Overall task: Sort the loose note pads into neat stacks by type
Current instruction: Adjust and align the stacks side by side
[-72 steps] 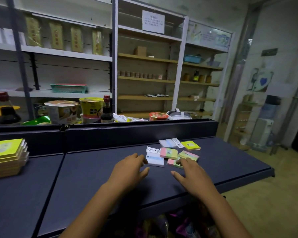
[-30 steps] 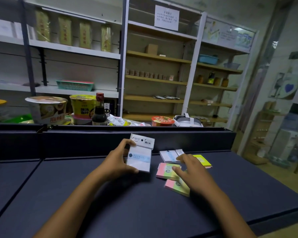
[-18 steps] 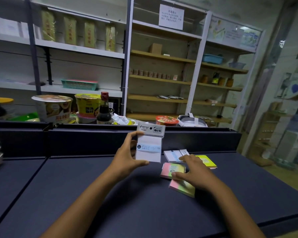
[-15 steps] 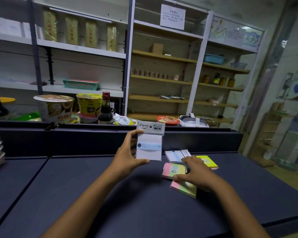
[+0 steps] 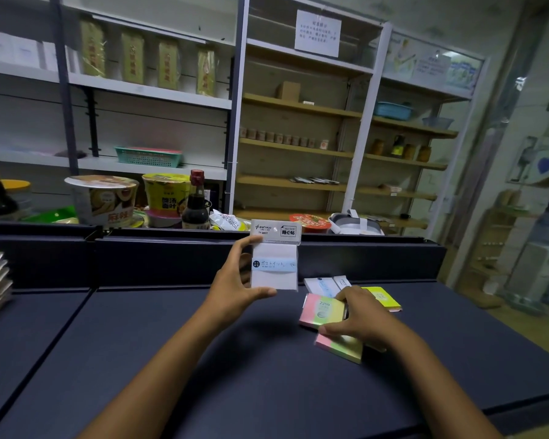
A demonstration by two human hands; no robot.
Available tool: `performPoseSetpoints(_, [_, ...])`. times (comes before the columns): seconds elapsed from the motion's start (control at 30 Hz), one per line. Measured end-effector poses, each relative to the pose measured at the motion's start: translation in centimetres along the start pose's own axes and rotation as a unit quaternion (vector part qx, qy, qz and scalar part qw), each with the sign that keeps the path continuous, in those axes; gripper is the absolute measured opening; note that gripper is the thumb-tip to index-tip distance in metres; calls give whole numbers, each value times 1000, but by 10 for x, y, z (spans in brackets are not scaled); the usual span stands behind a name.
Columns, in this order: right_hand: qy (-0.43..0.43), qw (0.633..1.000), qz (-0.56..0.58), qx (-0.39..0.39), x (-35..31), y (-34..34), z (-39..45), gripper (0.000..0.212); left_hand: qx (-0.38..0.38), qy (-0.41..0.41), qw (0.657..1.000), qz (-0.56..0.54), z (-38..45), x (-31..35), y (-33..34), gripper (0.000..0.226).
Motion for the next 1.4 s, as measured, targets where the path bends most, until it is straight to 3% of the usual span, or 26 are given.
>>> performPoseSetpoints(0.17, [-28, 996, 9, 88, -17, -9, -17, 72, 7, -1, 1000, -9, -4, 4, -4, 90])
performPoseSetpoints(0.3, [-26, 984, 108, 140, -30, -16, -34, 72, 20, -1, 1000, -19, -10, 11, -7, 92])
performPoseSetpoints(0.5, [-28, 908, 395, 136, -54, -14, -67, 73, 54, -4, 997, -53, -39, 21, -35, 95])
performPoseSetpoints(0.67, [-45, 859, 487, 154, -100, -5, -97, 78, 85, -10, 995, -47, -88, 25, -80, 96])
performPoseSetpoints(0.93, [-43, 815, 549, 182, -172, 21, -141, 76, 130, 11, 991, -44, -157, 48, -153, 94])
performPoseSetpoints(1.4, [-105, 814, 550, 157, -268, 41, -182, 66, 196, 13, 980, 22, -253, 93, -242, 86])
Point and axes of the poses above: each hand's wrist, its own z-axis towards the middle knuckle, its own y-axis out of the palm, x = y × z, the point moved 7 cm from there along z, towards the middle knuckle, and after that the axes turned 2 degrees about -z, right-handed, at the moved point
